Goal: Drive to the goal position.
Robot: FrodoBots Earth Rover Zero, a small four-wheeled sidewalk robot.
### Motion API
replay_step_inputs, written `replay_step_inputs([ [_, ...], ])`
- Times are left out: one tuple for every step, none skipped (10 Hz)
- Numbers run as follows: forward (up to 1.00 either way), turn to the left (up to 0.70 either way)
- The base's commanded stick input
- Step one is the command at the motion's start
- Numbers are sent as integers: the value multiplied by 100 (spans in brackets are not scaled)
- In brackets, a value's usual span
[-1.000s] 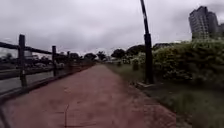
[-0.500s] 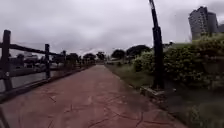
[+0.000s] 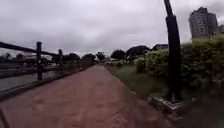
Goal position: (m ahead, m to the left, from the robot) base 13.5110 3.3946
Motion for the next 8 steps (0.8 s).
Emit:
replay_step_inputs([
  [87,18],
  [87,35],
  [87,35],
  [87,35],
  [87,35],
  [87,35],
  [88,36],
  [92,25],
])
